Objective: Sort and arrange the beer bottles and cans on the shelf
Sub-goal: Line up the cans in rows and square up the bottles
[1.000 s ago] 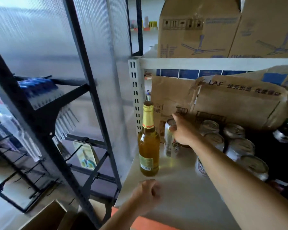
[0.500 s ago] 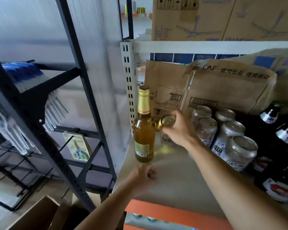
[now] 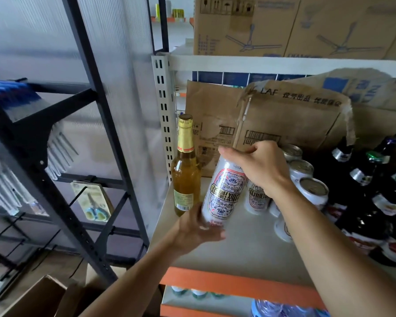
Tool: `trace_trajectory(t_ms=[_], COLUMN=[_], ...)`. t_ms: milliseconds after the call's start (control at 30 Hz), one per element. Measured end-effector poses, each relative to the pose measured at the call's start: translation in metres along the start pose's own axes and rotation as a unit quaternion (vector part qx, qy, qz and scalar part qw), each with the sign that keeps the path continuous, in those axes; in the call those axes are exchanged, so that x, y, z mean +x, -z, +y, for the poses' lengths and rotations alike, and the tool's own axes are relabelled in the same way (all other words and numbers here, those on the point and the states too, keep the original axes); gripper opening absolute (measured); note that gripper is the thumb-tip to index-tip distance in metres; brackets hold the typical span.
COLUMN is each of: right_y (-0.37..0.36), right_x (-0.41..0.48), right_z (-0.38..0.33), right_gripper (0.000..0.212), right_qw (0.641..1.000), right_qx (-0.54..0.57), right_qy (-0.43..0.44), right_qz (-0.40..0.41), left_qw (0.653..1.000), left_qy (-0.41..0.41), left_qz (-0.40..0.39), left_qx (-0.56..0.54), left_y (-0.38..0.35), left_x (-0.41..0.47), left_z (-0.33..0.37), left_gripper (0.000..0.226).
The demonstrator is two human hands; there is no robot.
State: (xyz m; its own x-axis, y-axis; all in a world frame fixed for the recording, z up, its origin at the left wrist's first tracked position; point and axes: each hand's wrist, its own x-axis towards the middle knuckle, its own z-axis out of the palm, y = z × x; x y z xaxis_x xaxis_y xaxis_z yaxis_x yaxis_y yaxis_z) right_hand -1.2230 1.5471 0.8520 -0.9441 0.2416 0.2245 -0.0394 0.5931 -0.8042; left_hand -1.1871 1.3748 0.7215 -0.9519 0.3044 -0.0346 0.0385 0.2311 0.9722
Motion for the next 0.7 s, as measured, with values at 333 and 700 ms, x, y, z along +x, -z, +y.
trace_trajectory(t_ms=[333, 700], right_y=[0.006, 0.007], right_x=[-0.002, -0.003], right_z=[0.011, 0.014], right_gripper=[0.093, 0.057], right_qw=[0.963, 0.862], right_qx=[0.211, 0.430], right_qy=[-0.044, -0.038], right_qz=[-0.161, -0.266], left_qw=[0.991, 0.962], left_qy=[-0.043, 0.009], left_qz=[-0.109, -0.196], left_qx=[-0.070, -0.192], left_y=[0.003, -0.004], left_x=[-0.026, -0.035], left_z=[0.033, 0.040], left_gripper=[0.055, 0.060])
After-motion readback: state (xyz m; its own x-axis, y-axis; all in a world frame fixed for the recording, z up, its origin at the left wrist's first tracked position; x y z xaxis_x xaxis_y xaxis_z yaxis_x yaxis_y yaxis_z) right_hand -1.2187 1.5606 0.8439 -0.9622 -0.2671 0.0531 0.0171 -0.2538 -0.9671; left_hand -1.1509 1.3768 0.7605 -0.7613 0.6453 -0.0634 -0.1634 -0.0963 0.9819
